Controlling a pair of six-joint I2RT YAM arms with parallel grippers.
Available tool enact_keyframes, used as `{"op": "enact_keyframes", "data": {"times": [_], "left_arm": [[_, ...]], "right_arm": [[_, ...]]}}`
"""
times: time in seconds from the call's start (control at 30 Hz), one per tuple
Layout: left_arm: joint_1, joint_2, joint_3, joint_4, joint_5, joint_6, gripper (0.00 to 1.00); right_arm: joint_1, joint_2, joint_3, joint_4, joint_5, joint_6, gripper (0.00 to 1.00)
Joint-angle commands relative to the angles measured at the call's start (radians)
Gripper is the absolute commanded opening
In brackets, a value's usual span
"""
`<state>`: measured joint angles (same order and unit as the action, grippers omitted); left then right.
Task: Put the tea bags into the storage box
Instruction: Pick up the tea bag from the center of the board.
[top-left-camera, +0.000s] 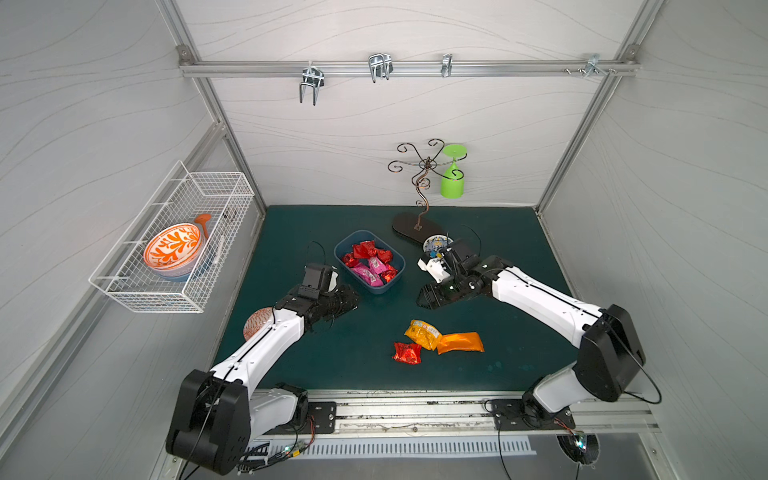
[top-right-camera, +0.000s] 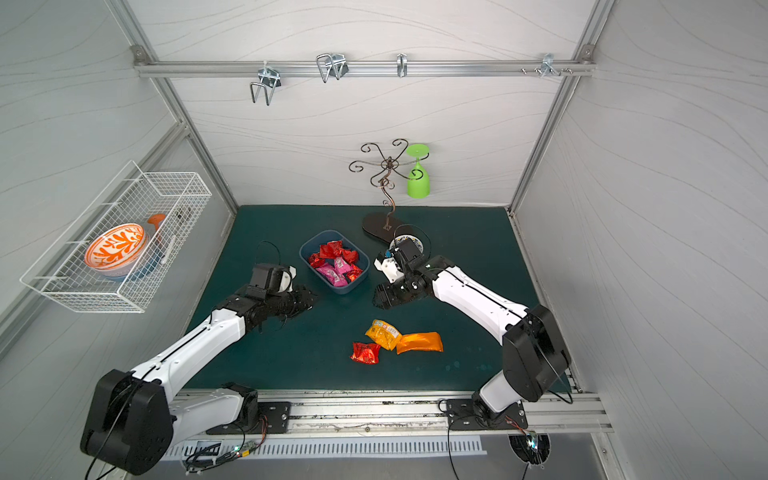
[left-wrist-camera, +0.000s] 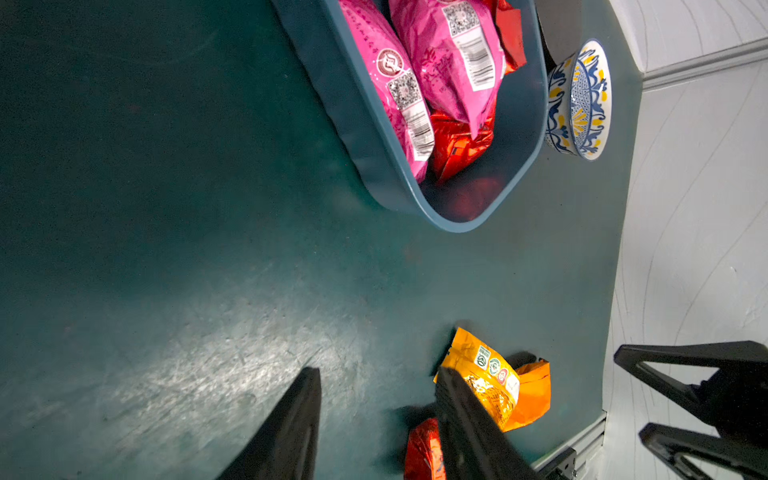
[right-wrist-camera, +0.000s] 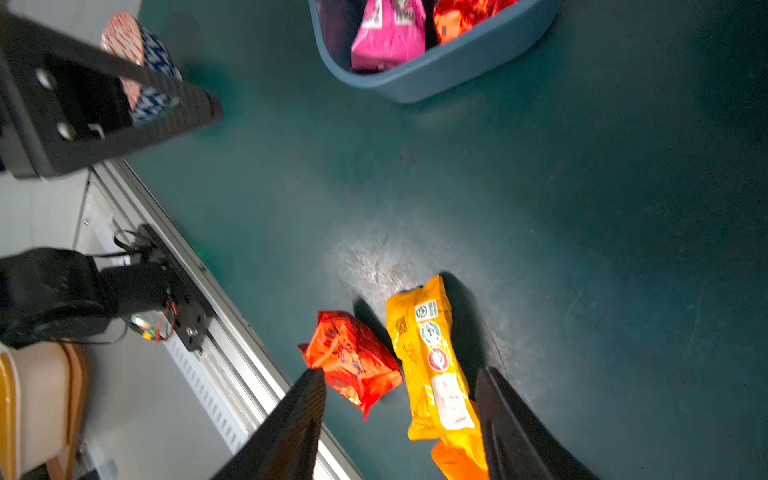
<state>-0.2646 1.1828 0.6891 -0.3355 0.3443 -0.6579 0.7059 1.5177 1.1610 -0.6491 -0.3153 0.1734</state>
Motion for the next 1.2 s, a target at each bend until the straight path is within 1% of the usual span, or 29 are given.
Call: {"op": "enact_keyframes", "data": {"times": [0.0, 0.07, 0.13, 0.47, 0.67, 0.77, 0.8, 0.93, 1.03, 1.13, 1.17], "left_arm": [[-0.012, 0.029, 0.056, 0.033, 0.051, 0.027, 0.49], [-0.017, 0.039, 0.064, 0.032, 0.054, 0.029, 0.49], [-0.019, 0.039, 0.065, 0.030, 0.054, 0.029, 0.49], [-0.021, 0.021, 0.051, 0.018, 0.046, 0.032, 0.49], [-0.021, 0.004, 0.049, 0.007, 0.036, 0.037, 0.49], [-0.021, 0.002, 0.048, 0.006, 0.033, 0.035, 0.49], [-0.021, 0.003, 0.048, 0.006, 0.032, 0.035, 0.49], [-0.021, 0.001, 0.052, 0.007, 0.032, 0.032, 0.49], [-0.021, 0.001, 0.053, 0.006, 0.026, 0.032, 0.49], [-0.021, 0.000, 0.052, 0.004, 0.019, 0.028, 0.49], [-0.021, 0.000, 0.052, 0.006, 0.018, 0.026, 0.49]], "right_arm": [[0.010, -0.001, -0.028, -0.080, -0.020, -0.086, 0.63], [0.015, 0.015, -0.044, -0.058, -0.054, -0.088, 0.64], [0.021, 0.034, -0.061, -0.034, -0.056, -0.090, 0.65], [0.056, 0.144, -0.064, 0.010, 0.053, -0.099, 0.64], [0.067, 0.193, -0.073, 0.023, 0.061, -0.097, 0.61], [0.069, 0.196, -0.078, 0.025, 0.068, -0.095, 0.54], [0.069, 0.195, -0.080, 0.025, 0.071, -0.095, 0.49], [0.070, 0.191, -0.083, 0.025, 0.074, -0.092, 0.25], [0.069, 0.184, -0.082, 0.021, 0.076, -0.093, 0.11], [0.070, 0.173, -0.081, 0.015, 0.078, -0.095, 0.00], [0.070, 0.170, -0.080, 0.014, 0.078, -0.095, 0.00]]}}
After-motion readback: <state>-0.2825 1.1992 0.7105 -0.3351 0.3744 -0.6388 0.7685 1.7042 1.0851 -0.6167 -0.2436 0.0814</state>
